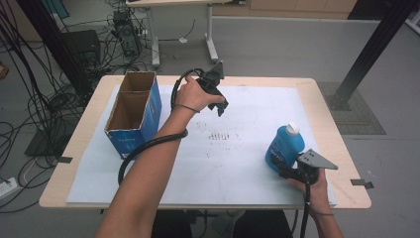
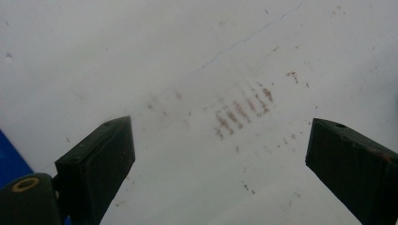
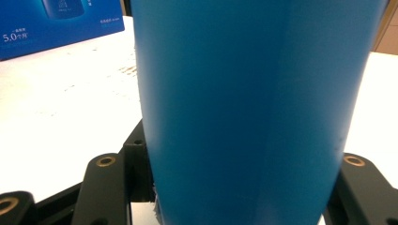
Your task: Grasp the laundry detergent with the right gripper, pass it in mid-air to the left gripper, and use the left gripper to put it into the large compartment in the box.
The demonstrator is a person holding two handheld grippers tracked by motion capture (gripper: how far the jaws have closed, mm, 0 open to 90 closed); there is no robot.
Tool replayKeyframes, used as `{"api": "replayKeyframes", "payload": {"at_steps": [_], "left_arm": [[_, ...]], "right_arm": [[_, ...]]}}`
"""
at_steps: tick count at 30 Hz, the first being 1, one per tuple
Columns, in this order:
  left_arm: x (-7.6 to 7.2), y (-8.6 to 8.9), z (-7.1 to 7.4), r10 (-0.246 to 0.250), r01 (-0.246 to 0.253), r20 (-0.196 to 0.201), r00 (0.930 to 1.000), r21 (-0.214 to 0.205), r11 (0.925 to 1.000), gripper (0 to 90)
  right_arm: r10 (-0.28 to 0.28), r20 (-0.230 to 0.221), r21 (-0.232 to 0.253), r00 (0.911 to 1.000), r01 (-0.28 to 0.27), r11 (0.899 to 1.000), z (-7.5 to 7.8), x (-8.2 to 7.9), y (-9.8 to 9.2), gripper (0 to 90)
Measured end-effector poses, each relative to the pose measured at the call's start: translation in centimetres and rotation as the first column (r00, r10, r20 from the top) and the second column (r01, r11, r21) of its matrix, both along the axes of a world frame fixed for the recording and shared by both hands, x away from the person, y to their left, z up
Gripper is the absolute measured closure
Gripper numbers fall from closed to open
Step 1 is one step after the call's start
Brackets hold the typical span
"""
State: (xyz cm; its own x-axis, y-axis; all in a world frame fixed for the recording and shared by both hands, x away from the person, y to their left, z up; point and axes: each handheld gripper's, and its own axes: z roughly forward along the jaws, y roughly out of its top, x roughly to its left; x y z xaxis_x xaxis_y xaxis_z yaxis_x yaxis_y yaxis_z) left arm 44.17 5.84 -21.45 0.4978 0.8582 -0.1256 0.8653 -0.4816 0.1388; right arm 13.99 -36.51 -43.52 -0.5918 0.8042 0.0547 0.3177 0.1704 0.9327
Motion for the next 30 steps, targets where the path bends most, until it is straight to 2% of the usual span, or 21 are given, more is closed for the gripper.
{"api": "replayKeyframes", "payload": {"at_steps": [17,30], "left_arm": [[-0.03,-0.13,-0.02,0.001,-0.001,0.003,1.0,0.013,0.9999,8.3],[-0.14,0.12,0.15,0.003,-0.003,0.007,1.0,0.002,1.0,8.4]], "right_arm": [[-0.001,0.005,0.0,1.0,0.001,1.0,-0.06,0.01,-0.01,40.3],[-0.003,0.001,-0.001,1.0,0.003,1.0,0.05,0.01,0.05,40.4]]}}
